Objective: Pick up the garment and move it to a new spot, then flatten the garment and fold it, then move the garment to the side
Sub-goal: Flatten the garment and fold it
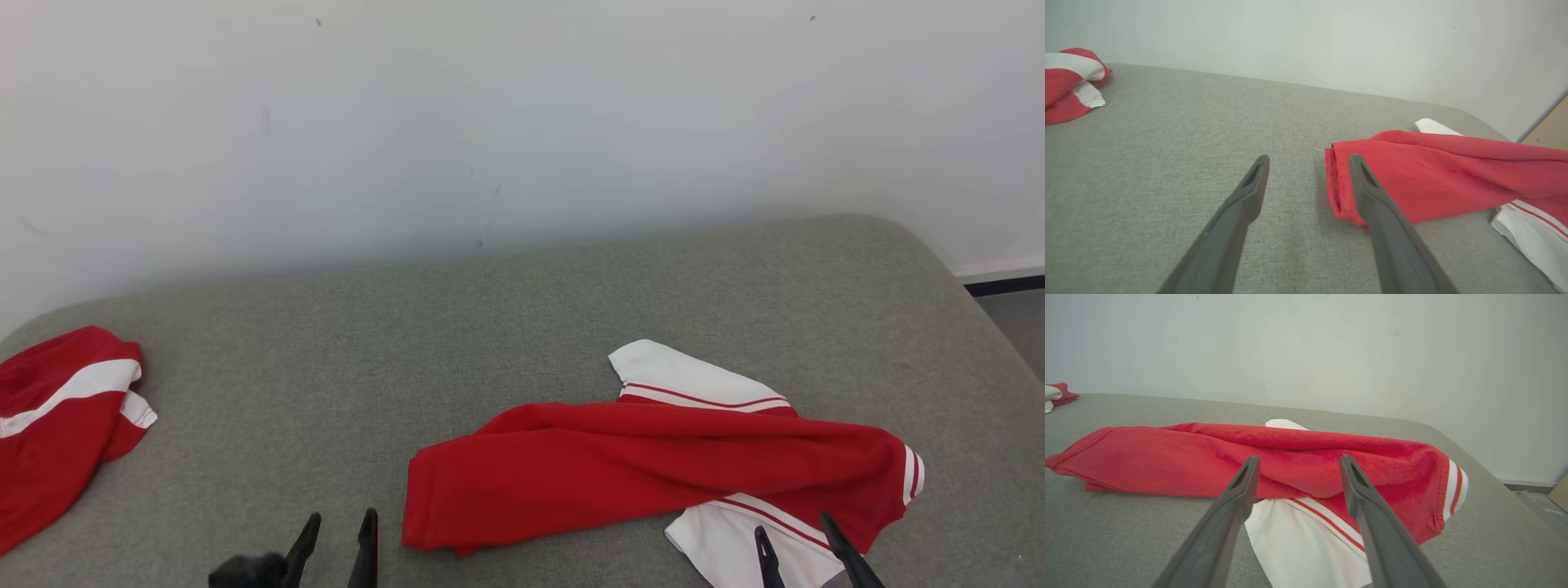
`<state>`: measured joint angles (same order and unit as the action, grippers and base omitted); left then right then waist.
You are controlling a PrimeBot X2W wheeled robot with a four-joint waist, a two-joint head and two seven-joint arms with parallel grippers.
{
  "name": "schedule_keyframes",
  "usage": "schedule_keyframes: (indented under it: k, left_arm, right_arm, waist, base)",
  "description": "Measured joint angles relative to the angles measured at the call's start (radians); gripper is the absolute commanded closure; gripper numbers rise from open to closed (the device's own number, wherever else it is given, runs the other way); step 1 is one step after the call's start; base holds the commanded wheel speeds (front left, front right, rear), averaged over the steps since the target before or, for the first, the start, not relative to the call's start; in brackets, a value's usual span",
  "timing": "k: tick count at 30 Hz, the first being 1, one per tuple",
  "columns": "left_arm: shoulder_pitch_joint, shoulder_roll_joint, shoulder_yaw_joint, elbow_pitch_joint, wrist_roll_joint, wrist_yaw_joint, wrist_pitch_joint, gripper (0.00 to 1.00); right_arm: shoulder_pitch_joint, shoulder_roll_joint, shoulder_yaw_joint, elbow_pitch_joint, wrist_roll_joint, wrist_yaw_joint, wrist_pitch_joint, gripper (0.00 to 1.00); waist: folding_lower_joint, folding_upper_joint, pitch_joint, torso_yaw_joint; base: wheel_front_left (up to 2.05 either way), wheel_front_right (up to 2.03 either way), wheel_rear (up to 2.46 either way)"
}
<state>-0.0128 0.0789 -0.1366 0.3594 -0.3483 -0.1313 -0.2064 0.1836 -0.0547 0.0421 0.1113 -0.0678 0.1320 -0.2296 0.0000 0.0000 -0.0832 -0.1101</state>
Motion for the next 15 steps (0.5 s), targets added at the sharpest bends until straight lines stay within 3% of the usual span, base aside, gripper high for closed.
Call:
schedule_keyframes:
  k: [6, 10, 15]
  left_arm:
    - [-0.197, -0.008, -0.028, 0.169, -0.062, 0.001, 0.16, 0.0]
    - [-0.267, -0.015, -0.022, 0.257, -0.09, 0.032, 0.225, 0.0]
    - [-0.321, -0.02, -0.018, 0.323, -0.141, 0.035, 0.276, 0.0]
  right_arm:
    - [-0.011, 0.0, 0.017, 0.004, 0.006, 0.0, 0.002, 0.0]
    - [-0.019, -0.003, 0.02, 0.003, 0.012, 0.0, 0.006, 0.0]
    - [-0.022, -0.009, 0.019, 0.002, 0.015, 0.0, 0.009, 0.0]
  waist:
    - [0.0, 0.0001, 0.019, -0.037]
    - [0.0, 0.0, 0.035, -0.067]
    - [0.0001, 0.0001, 0.055, -0.099]
  base:
    - [0.0, 0.0, 0.0]
    - [0.0, 0.0, 0.0]
    - [0.0, 0.0, 0.0]
